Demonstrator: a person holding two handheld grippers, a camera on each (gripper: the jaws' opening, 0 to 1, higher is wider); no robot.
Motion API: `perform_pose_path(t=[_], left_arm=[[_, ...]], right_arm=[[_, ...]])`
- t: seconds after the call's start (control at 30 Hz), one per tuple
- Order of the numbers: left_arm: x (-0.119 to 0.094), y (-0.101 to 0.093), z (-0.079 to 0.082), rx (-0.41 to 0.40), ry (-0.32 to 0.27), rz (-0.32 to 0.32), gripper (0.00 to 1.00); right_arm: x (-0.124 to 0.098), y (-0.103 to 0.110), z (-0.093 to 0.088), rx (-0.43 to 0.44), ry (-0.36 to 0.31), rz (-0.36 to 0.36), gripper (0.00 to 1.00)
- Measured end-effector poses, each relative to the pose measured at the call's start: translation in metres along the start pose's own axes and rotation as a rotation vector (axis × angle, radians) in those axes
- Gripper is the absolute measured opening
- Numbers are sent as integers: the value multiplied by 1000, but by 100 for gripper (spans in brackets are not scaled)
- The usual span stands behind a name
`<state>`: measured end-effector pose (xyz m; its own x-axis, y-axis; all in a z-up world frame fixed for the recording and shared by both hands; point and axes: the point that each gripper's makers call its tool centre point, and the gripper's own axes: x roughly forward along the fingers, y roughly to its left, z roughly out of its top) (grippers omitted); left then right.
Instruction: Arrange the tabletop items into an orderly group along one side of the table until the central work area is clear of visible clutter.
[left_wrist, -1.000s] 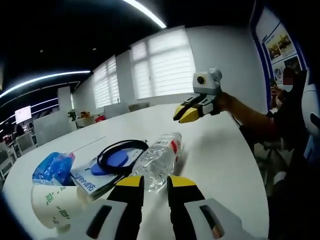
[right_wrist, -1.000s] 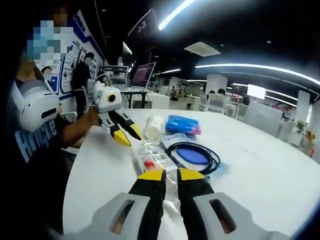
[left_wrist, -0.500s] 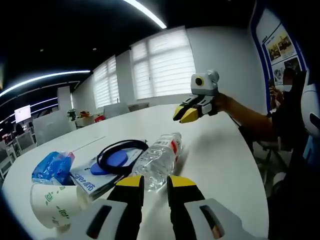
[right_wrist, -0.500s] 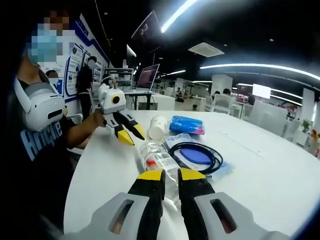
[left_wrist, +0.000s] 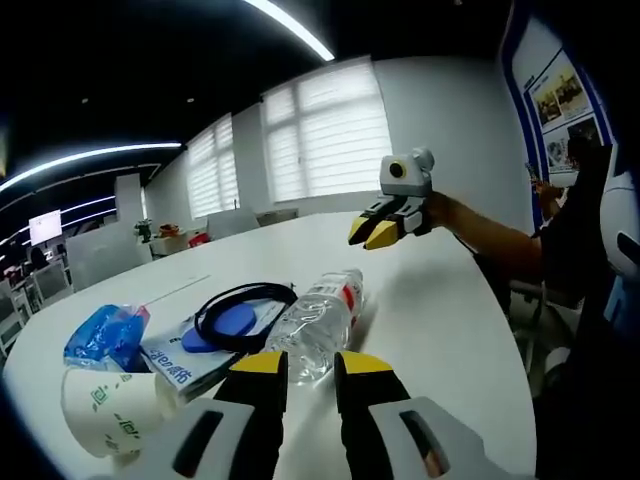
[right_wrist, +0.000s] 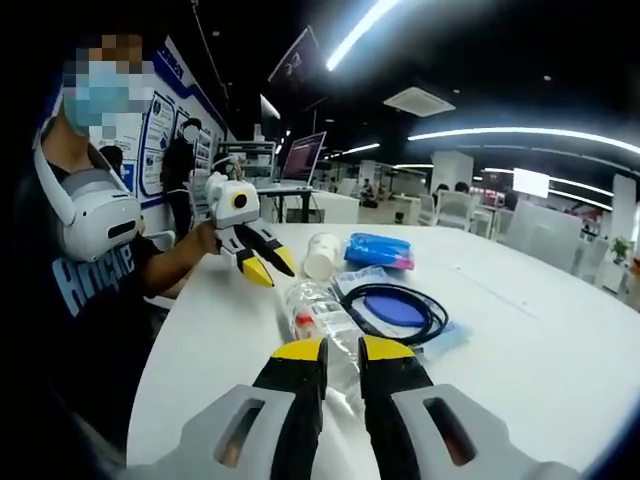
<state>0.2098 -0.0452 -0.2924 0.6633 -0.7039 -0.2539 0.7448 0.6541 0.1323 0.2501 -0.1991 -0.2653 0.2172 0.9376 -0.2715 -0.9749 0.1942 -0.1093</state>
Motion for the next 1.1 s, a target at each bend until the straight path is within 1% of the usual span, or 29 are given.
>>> perform_pose_path(t=[0.3, 0.37, 0.5, 0.73, 0.9, 1.1], left_arm=[[0, 0, 1, -1, -4, -4, 18], [0, 0, 1, -2, -5, -5, 18], [0, -1, 2, -2, -7, -6, 18], [1, -2, 2, -1, -7, -13, 19], [2, -2, -1, 0, 4, -17, 20], [3, -2, -1, 1, 9, -16, 21]], right_arm=[[-4, -3, -5, 2, 0, 22, 13], [-3, -2, -6, -4, 7, 25, 14], [-3, -2, -11, -11, 24, 35, 14], [-2, -2, -12, -12, 26, 37, 16], [-2, -2, -16, -24, 41, 55, 18], [0, -2, -20, -29, 54, 68, 20]])
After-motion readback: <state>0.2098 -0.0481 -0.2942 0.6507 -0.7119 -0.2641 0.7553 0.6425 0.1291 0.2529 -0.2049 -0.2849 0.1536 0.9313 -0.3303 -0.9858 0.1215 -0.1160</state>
